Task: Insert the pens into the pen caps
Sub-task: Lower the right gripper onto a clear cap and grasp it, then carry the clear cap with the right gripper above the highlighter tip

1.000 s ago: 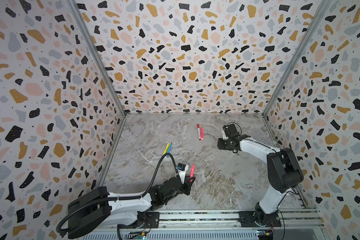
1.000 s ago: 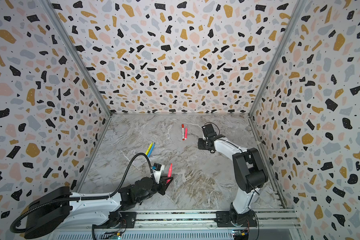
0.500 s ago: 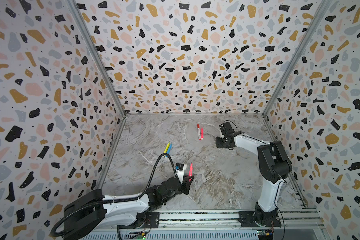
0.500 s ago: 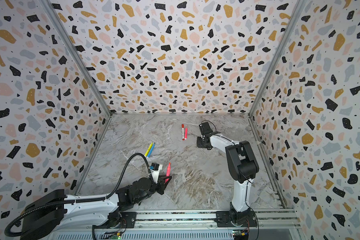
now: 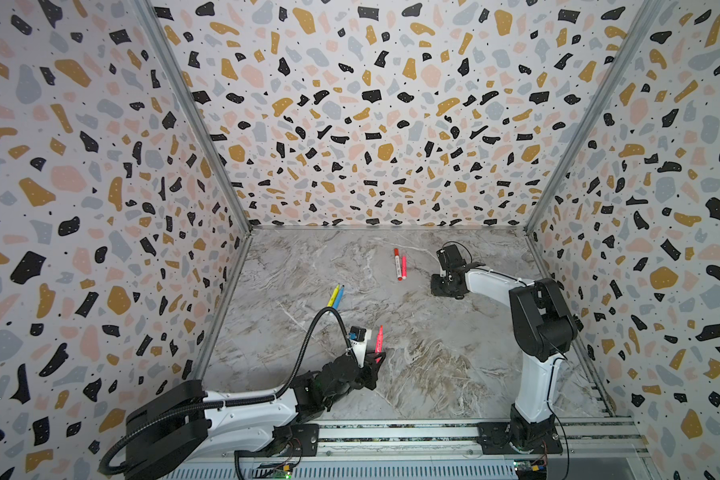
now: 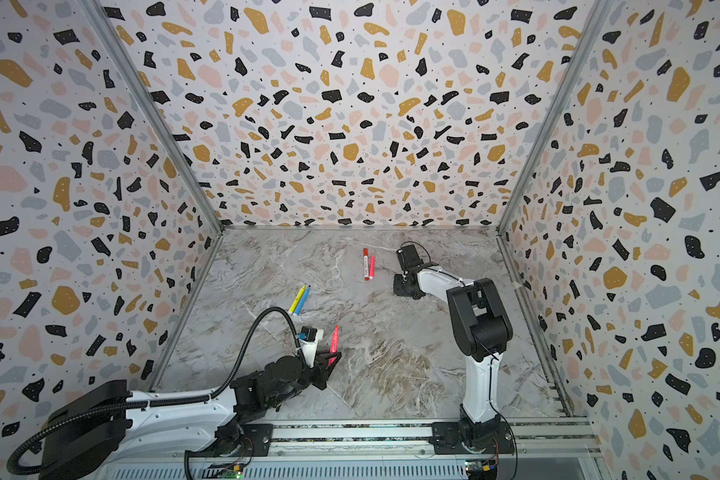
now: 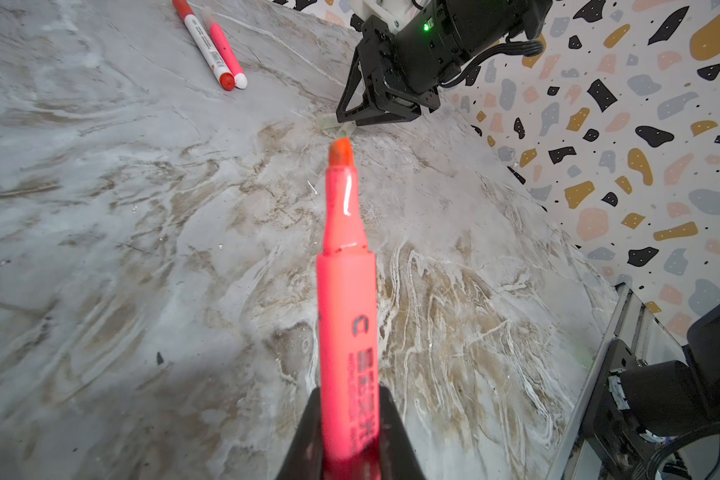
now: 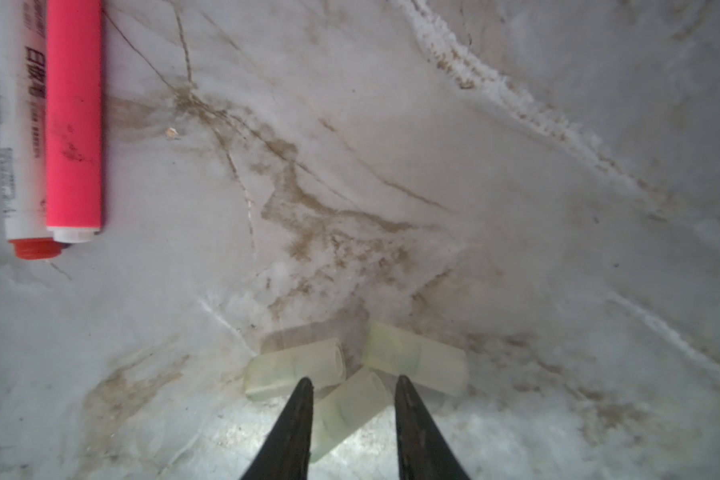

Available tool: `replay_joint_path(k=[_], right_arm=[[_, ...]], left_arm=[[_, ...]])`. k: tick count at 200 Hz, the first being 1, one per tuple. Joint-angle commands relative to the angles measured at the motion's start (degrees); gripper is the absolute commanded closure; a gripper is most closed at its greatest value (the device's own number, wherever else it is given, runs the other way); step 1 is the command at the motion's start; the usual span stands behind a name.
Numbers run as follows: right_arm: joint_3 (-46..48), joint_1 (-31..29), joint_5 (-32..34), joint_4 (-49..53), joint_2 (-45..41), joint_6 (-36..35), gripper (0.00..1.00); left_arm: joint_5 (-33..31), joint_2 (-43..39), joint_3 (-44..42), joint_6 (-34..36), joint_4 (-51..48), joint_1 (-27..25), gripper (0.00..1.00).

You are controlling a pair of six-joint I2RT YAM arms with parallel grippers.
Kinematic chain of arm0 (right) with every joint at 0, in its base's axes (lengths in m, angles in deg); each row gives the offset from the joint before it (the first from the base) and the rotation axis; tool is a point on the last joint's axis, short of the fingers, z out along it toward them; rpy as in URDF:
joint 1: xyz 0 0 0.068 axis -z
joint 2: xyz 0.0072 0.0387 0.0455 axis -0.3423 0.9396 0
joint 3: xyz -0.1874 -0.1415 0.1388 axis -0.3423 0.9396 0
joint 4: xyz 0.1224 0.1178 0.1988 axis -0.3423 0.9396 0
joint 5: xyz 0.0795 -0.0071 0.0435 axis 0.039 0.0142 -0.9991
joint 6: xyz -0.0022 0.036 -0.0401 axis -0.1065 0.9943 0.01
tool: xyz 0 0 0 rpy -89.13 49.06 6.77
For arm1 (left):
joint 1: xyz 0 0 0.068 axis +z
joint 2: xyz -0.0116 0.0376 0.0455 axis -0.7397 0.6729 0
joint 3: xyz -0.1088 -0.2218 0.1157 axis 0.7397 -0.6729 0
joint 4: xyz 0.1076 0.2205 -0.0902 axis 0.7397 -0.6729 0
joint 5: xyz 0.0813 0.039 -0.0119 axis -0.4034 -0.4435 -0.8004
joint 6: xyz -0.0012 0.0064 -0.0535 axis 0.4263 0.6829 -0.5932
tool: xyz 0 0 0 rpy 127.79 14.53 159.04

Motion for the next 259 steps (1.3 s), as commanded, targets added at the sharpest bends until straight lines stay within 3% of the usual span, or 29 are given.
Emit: replay_joint_path(k=[1, 106, 140, 210, 259], right_arm=[[-1.17, 0.07, -0.81, 1.05, 0.67, 0.05, 0.67], [2.32, -1.23, -3.25, 1.28, 0.12, -2.85, 0.69], [4.26, -1.67, -3.22, 0.71, -1.30, -3.09, 0.74], [5.15, -4.58, 0.42, 3.41, -2.09, -4.59, 0.71], [6.09, -6.29, 1.60, 4.37, -2.75, -4.85, 0.80]], left_arm=[[-1.44, -0.66, -0.58, 0.41, 1.64, 0.18, 1.00], [-1.24, -0.48, 1.32, 0.95, 0.34, 0.18, 1.00], [-1.33, -1.57, 0.97, 0.93, 0.00, 0.18, 1.00], [-1.44, -4.10, 0.56, 0.78, -1.33, 0.16, 1.00], [-1.93, -7.15, -0.76, 0.23, -2.13, 0.17, 1.00]])
